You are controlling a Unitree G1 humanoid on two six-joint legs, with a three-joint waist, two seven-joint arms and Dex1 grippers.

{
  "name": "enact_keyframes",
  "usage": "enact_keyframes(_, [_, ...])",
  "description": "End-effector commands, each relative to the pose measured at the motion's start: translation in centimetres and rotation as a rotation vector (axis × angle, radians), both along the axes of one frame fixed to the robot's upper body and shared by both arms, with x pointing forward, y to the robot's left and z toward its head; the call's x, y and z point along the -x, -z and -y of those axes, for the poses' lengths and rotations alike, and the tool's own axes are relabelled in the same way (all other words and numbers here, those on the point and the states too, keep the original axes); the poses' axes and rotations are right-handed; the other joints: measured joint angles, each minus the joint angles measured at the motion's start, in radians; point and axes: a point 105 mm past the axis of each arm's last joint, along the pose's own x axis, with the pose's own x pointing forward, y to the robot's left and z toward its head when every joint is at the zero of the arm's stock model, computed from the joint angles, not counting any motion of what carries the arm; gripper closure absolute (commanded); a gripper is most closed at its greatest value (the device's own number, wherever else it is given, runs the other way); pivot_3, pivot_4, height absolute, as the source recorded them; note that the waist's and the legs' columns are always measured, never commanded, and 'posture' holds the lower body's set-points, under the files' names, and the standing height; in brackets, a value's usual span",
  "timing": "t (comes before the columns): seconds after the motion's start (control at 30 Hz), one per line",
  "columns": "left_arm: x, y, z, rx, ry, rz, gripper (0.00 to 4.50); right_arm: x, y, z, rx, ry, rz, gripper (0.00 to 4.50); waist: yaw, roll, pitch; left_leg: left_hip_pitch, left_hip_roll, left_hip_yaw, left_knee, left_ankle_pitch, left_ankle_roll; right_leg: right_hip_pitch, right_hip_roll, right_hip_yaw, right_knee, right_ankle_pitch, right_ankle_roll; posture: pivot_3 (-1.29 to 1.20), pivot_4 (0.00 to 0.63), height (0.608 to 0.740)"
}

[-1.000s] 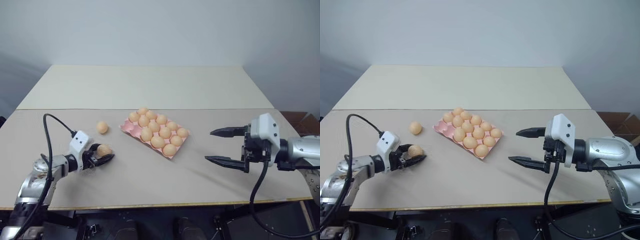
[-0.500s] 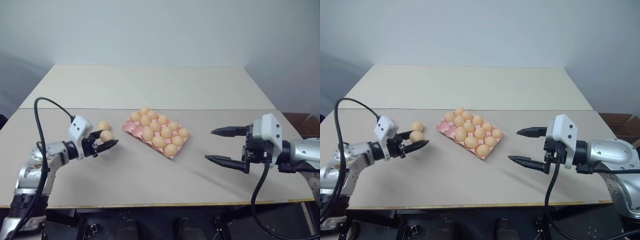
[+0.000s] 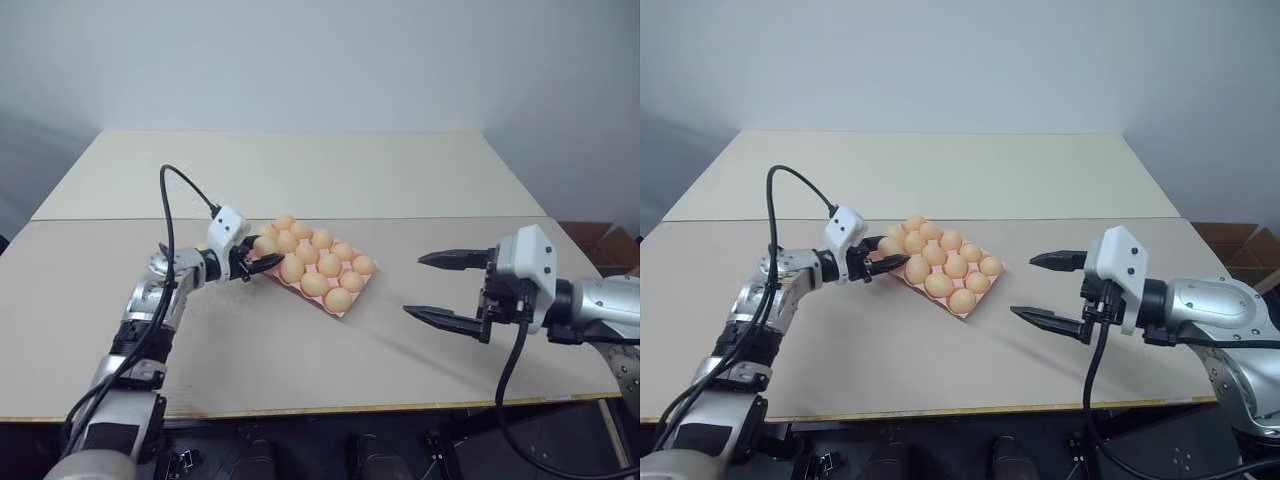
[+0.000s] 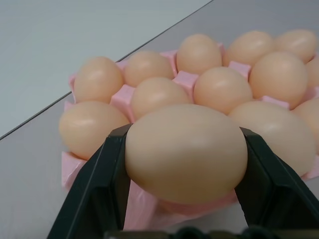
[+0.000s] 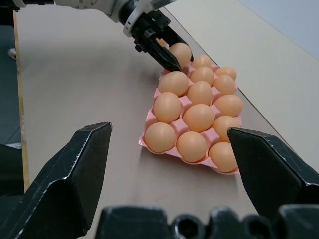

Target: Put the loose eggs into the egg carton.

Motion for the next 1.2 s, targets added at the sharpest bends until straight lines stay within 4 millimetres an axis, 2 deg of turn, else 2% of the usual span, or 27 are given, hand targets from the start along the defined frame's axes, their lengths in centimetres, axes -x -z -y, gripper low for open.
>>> enact_keyframes(0.03, [0.1, -2.0, 0.6, 0.015, 0.059, 0.062, 0.67, 0.6, -0.9, -0.4, -0.011, -0.013, 0.044, 0.18, 0.001, 0.0, 0.0, 0.0, 0.0, 0.0, 0.0, 0.0, 0.0, 0.0, 0.0, 0.0, 0.0, 0.0, 0.0, 0.0, 0.15, 0.74])
enact_keyframes(0.1, [0.3, -2.5, 0.5, 0.029, 0.066, 0.083, 0.05, 0.6, -0.9, -0.4, -0.013, -0.013, 0.046, 0.18, 0.002, 0.0, 0.0, 0.0, 0.0, 0.0, 0.0, 0.0, 0.0, 0.0, 0.0, 0.0, 0.0, 0.0, 0.0, 0.0, 0.15, 0.74])
enact_keyframes(0.3, [1.0, -5.2, -0.8, 0.1, 0.059, 0.165, 0.02, 0.4, -1.1, -0.7, -0.022, -0.026, 0.057, 0.18, 0.0, 0.0, 0.0, 0.0, 0.0, 0.0, 0.0, 0.0, 0.0, 0.0, 0.0, 0.0, 0.0, 0.0, 0.0, 0.0, 0.15, 0.74])
enact_keyframes(0.4, [1.8, -6.7, -2.3, 0.107, 0.042, 0.208, 0.02, 0.1, -1.3, -1.0, -0.032, -0.04, 0.063, 0.18, -0.007, 0.0, 0.0, 0.001, 0.0, 0.0, 0.0, 0.0, 0.0, 0.0, 0.0, 0.0, 0.0, 0.0, 0.0, 0.0, 0.15, 0.74])
enact_keyframes(0.5, [2.9, -7.4, -4.4, 0.086, 0.016, 0.223, 0.02, -0.1, -1.3, -1.2, -0.037, -0.057, 0.064, 0.18, -0.013, 0.0, 0.0, 0.001, 0.0, 0.0, 0.0, 0.0, 0.0, 0.0, 0.0, 0.0, 0.001, 0.0, 0.0, 0.0, 0.15, 0.74])
enact_keyframes(0.63, [6.4, -6.9, -8.7, -0.017, -0.009, 0.187, 0.02, -0.3, -1.3, -1.3, -0.038, -0.07, 0.062, 0.18, -0.026, 0.0, 0.0, 0.001, 0.001, 0.001, 0.0, 0.0, 0.0, -0.001, 0.0, 0.001, 0.001, 0.0, 0.0, 0.0, 0.15, 0.74])
enact_keyframes(0.8, [10.6, -7.1, -11.4, -0.009, -0.056, 0.154, 0.02, -0.3, -1.2, -1.1, -0.033, -0.088, 0.049, 0.18, -0.019, 0.0, 0.0, 0.001, 0.001, 0.001, -0.001, 0.0, 0.0, -0.001, 0.0, 0.0, 0.001, -0.001, -0.001, 0.0, 0.15, 0.74])
enact_keyframes(1.0, [16.0, -5.9, -12.0, 0.029, -0.094, 0.047, 0.02, -0.5, -0.7, -0.2, -0.022, -0.099, 0.027, 0.18, -0.012, 0.0, 0.0, 0.001, 0.001, 0.001, -0.001, 0.0, 0.0, -0.001, -0.002, -0.001, 0.0, -0.004, -0.006, 0.0, 0.15, 0.74])
enact_keyframes(1.1, [17.3, -5.2, -12.3, -0.005, -0.121, 0.019, 0.02, -1.1, -0.5, 0.8, -0.009, -0.069, 0.035, 0.18, -0.01, 0.0, 0.0, 0.002, 0.001, 0.001, -0.001, 0.0, 0.0, -0.001, -0.002, -0.001, 0.0, -0.004, -0.007, 0.0, 0.15, 0.74])
enact_keyframes(1.2, [17.8, -5.3, -12.2, 0.01, -0.136, 0.019, 0.02, -1.4, -0.6, 1.1, -0.003, -0.06, 0.037, 0.18, -0.006, 0.0, 0.0, 0.003, 0.002, 0.001, -0.001, -0.001, -0.001, -0.001, -0.002, -0.001, 0.0, -0.004, -0.007, 0.0, 0.15, 0.74])
